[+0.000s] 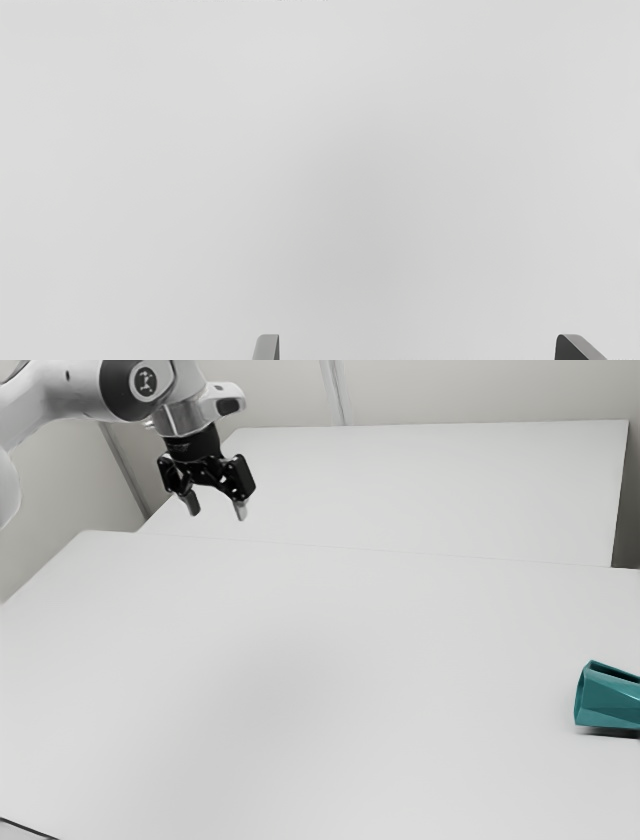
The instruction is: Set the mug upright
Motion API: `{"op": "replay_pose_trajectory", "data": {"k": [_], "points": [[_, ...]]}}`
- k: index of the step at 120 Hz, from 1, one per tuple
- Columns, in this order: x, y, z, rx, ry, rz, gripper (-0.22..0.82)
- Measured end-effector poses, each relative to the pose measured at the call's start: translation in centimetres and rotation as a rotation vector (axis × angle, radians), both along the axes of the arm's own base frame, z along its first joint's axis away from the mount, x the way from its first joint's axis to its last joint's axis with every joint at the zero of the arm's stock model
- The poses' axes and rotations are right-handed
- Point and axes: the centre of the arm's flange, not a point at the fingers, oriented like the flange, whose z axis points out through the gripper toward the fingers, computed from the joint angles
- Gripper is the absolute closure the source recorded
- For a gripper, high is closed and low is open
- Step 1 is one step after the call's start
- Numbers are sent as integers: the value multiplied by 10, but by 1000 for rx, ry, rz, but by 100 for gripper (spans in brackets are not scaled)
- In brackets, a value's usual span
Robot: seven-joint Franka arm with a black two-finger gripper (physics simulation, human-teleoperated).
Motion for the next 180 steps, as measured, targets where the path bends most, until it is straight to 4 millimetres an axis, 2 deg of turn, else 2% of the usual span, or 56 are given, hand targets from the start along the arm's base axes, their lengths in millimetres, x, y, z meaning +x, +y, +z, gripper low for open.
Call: {"op": "replay_pose_trajectory", "data": {"k": [10, 27, 40, 48, 56, 91, 101, 117, 146, 156, 180], "points": [[1, -3, 7, 0, -16, -4, 0], [3, -1, 6, -11, -14, 3, 0], [0, -2, 6, -87, -4, 17, 0], [-1, -6, -4, -174, 28, 28, 0], [-4, -12, -20, -270, 69, 48, 0], [-8, -41, -113, -621, 169, 102, 0], [-8, -63, -140, -704, 161, 86, 0], [-4, -109, -175, -807, 134, 45, 0], [2, -170, -238, -948, 99, 12, 0], [1, -188, -255, -985, 83, 5, 0], [1, -217, -290, -1051, 64, -7, 0]]}}
